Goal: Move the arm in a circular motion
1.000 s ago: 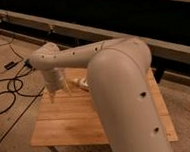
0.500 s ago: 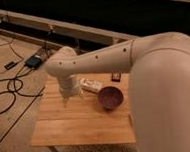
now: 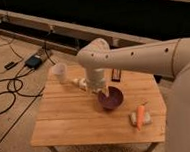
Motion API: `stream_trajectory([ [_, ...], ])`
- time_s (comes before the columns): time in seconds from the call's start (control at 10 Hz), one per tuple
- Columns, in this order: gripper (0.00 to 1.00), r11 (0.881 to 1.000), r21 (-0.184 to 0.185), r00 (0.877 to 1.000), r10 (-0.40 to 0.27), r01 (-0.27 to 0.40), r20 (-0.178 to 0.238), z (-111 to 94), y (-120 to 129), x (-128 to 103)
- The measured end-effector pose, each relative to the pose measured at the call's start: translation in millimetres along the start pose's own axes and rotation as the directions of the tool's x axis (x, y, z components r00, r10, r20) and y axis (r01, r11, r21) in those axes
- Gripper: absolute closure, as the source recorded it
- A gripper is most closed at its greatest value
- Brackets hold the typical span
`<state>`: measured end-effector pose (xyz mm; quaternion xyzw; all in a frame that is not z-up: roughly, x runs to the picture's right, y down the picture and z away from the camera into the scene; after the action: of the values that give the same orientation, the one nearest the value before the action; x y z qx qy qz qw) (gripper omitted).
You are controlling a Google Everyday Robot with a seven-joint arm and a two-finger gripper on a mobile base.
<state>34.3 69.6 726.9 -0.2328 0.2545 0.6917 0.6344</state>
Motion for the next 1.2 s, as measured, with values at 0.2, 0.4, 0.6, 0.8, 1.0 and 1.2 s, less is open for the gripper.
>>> stream_trajectory([
  [0.2,0.35,0.999,0.016,0.999,0.038,-0.038,-0.014,5,-15,-41],
  [0.4,0.35,0.999,0.043,0.999,0.03,-0.028,-0.03,17,1,-88],
  [0.6,0.35,0.998,0.062,0.999,-0.011,0.013,-0.038,27,30,-116],
  [0.8,0.35,0.992,0.069,0.994,-0.098,0.101,-0.048,39,82,-136],
  [1.0,0.35,0.978,0.068,0.979,-0.19,0.195,-0.069,51,126,-133],
  [1.2,0.35,0.948,0.052,0.946,-0.309,0.315,-0.096,60,168,-109],
])
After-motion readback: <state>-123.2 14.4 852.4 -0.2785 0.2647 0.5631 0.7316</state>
